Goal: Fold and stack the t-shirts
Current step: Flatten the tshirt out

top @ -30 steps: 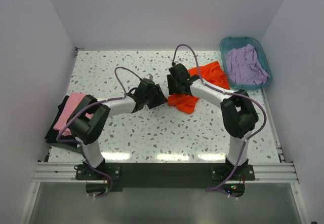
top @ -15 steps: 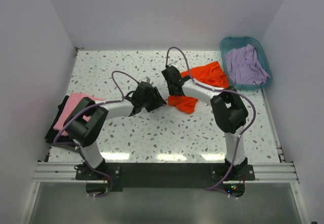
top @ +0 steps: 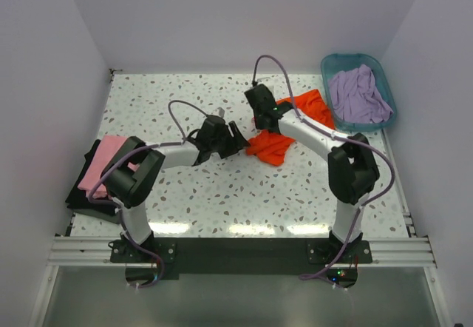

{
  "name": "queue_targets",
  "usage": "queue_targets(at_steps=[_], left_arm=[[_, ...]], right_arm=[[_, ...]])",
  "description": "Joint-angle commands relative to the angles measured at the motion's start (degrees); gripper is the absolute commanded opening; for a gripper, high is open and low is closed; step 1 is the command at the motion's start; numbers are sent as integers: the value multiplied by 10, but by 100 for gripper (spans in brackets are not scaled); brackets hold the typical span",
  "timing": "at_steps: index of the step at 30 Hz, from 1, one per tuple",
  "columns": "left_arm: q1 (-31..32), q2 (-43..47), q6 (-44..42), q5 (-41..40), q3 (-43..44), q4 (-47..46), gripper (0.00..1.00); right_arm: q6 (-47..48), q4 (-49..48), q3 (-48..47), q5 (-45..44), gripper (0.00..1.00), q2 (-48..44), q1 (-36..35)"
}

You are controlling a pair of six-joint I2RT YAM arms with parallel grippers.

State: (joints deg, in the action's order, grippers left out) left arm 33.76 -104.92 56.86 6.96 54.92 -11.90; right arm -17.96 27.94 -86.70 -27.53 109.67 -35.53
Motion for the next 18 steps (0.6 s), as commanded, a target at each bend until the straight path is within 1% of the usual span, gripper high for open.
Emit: queue_targets(at_steps=[1, 6, 9, 14, 17, 18], left_arm=[[-4, -19, 3, 17, 29, -37, 65], [-4, -47, 10, 25, 48, -39, 60], [-2, -65, 13, 38, 60, -47, 57], [4, -88, 18, 42, 77, -46, 55], [4, -98, 19, 44, 89, -45, 49], [4, -99, 19, 45, 93, -43, 43]], right_arm=[[0, 25, -51, -35, 0, -93, 29], [6, 51, -71, -32, 0, -151, 72], [12, 56, -77, -31, 0, -173, 97], [19, 73, -104, -29, 0, -189, 133], [20, 82, -123, -24, 0, -193, 149], [20, 84, -130, -22, 0, -194, 154]])
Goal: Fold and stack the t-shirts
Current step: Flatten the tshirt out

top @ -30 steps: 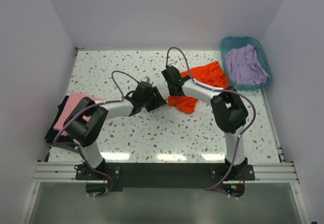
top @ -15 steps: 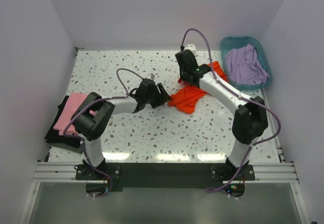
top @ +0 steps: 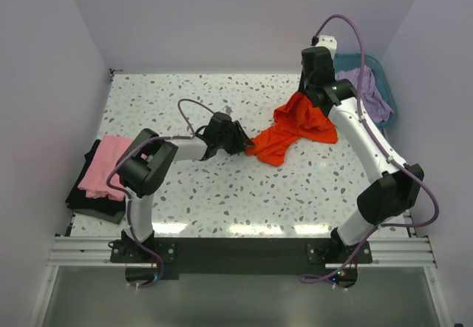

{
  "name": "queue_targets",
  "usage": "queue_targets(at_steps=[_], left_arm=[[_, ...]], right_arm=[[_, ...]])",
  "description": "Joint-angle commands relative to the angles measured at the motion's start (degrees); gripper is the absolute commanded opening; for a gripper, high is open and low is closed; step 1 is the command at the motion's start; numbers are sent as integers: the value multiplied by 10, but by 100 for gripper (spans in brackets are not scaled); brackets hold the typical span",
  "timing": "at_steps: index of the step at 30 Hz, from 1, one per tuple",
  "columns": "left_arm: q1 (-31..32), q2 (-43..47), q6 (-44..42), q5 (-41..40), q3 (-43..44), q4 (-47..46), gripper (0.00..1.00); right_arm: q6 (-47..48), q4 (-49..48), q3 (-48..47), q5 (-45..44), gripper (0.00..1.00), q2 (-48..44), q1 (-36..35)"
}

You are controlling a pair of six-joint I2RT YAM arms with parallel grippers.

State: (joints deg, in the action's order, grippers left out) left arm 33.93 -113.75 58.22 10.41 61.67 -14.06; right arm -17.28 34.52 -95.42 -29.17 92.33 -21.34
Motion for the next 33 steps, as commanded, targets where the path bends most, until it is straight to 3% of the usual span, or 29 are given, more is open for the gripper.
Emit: queue_targets(at_steps=[1, 5, 7, 8, 20, 25, 33], left_arm=[[3, -9, 5, 10, 31, -18, 40], [-9, 10, 0, 7, 39, 3, 19], [-20, 25, -3, 3, 36, 16, 2], [-36, 43, -4, 2, 35, 20, 0], [-176, 187, -25, -20, 25, 100, 0], [-250, 189, -29, 0, 108, 160, 0], [-327, 185, -40, -1, 185, 190, 0]], right_arm=[[13, 22, -49, -3, 0, -21, 17], [8, 39, -92, 10, 0, -20, 46], [10, 44, -107, 9, 0, -20, 55], [10, 52, -124, 5, 0, -17, 57], [9, 95, -270, 23, 0, 7, 115], [-17, 105, -381, 62, 0, 62, 151], [-56, -1, -422, 129, 0, 114, 181]])
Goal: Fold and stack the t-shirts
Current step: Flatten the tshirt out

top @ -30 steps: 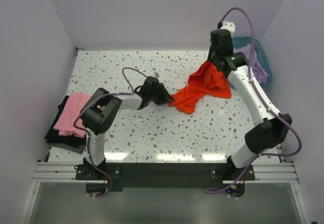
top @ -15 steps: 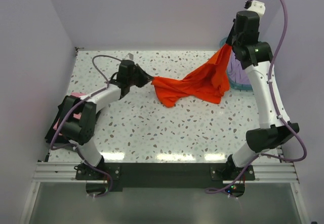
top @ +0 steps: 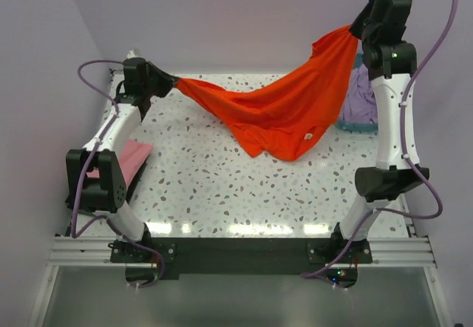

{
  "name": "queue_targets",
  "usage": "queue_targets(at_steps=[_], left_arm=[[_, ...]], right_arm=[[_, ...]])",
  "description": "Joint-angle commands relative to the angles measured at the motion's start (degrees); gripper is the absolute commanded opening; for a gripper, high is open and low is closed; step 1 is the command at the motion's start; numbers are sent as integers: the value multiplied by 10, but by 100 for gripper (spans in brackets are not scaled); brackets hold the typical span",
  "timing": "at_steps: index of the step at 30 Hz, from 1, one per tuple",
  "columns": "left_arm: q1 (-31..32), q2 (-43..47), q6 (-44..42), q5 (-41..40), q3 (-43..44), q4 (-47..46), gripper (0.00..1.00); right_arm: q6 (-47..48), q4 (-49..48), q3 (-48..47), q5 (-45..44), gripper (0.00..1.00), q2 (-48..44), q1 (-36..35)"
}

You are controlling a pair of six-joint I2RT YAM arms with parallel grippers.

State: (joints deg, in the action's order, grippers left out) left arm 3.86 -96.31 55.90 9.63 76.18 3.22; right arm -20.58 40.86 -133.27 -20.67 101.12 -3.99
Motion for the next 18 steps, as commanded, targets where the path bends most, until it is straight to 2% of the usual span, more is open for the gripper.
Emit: queue_targets(at_steps=[1, 4, 8, 10, 15, 18], left_arm=[[-38, 2, -17, 14, 48, 19, 0], [-73, -17, -18, 37, 90, 30, 0], [-101, -1, -28, 40, 100, 44, 0], [-111, 29, -29, 46, 68, 34, 0], [-110, 100, -33, 74, -8, 10, 0], [-98, 170, -53, 86, -33, 19, 0]], right_arm=[[-31, -70, -76, 50, 0, 36, 11], [-61, -76, -130, 81, 0, 77, 22], [-75, -98, -125, 92, 0, 82, 28], [-75, -126, -83, 92, 0, 58, 28], [-63, -122, -71, 90, 0, 23, 28], [-38, -136, -30, 67, 0, -26, 29]])
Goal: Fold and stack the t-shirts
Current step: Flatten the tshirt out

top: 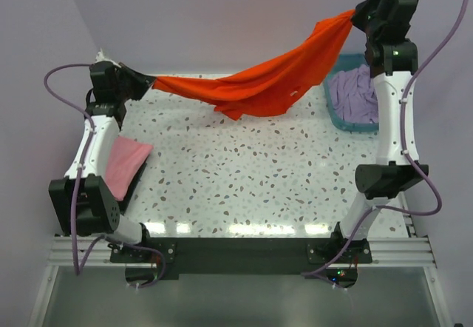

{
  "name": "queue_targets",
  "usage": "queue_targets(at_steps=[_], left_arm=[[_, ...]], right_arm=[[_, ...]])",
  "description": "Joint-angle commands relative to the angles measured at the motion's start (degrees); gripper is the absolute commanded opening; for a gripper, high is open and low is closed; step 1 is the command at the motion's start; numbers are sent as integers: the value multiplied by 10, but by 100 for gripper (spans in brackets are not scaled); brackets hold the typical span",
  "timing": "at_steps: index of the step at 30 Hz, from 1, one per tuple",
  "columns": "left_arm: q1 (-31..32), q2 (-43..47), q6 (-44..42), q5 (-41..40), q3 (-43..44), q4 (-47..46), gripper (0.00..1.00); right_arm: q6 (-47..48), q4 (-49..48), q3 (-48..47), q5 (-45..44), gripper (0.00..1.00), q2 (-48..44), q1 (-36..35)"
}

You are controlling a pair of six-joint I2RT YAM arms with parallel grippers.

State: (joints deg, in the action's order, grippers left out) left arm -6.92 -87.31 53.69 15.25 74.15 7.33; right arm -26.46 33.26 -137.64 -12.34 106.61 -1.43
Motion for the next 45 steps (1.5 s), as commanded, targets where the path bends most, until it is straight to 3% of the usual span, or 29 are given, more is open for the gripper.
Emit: queue_targets(at_steps=[1, 8, 14, 18, 22, 27, 31, 35, 37, 38, 39, 40, 41, 44, 45], left_arm=[[15, 95, -38, 29, -17, -16, 0], [38, 223, -104, -8, -27, 55, 0], [39, 258, -113, -45, -50, 82, 0], [37, 212, -104, -72, -64, 94, 0], [37, 159, -86, -80, -103, 49, 0], [38, 96, -81, -89, -146, 8, 0], [38, 89, -91, -103, -163, 7, 0], [38, 100, -101, -116, -170, 19, 0], [38, 103, -102, -120, -170, 24, 0], [38, 103, -102, -121, -171, 30, 0], [37, 105, -101, -120, -173, 31, 0], [38, 107, -100, -122, -176, 31, 0], [38, 108, -99, -122, -182, 30, 0], [38, 112, -98, -124, -189, 32, 0], [38, 115, -98, -124, -189, 34, 0]], right_arm=[[26, -73, 41, -30, 0, -114, 3], [66, -101, 53, -60, 0, -190, 4], [50, -91, -17, 1, 0, -128, 4], [-2, -106, -40, 119, 0, -16, 3], [-20, -120, -60, 199, 0, 114, -17], [39, -84, -111, 190, 0, 260, -91], [39, -74, -84, 175, 2, 322, -108], [40, -46, -71, 152, 15, 330, -108], [50, -17, -77, 132, 32, 319, -109], [53, -1, -81, 125, 49, 313, -109], [57, 14, -72, 112, 80, 295, -109], [61, 30, -58, 105, 93, 277, -109], [62, 38, -40, 93, 98, 259, -110], [63, 38, 88, 43, 99, 154, -117], [55, 31, 180, 35, 99, 116, -121]])
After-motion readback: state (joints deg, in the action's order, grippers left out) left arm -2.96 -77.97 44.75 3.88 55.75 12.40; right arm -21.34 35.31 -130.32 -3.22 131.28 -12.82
